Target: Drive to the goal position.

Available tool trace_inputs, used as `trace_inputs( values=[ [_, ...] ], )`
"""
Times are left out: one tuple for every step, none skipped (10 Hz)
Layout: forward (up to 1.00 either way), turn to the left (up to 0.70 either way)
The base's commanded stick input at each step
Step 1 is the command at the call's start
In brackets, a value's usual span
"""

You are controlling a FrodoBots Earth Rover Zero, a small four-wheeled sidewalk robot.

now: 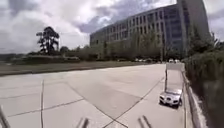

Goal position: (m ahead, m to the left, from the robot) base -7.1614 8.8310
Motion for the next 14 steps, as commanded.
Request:
trace_inputs(
  values=[
    [0.00, 0.50],
    [0.00, 0.50],
    [0.00, 0.50],
    [0.00, 0.50],
    [0.00, 0.50],
    [0.00, 0.50],
    [0.00, 0.50],
    [0.00, 0.50],
    [0.00, 0.50],
    [0.00, 0.50],
    [0.00, 0.50],
    [0.00, 0.50],
    [0.00, 0.50],
    [0.00, 0.50]
  ],
)
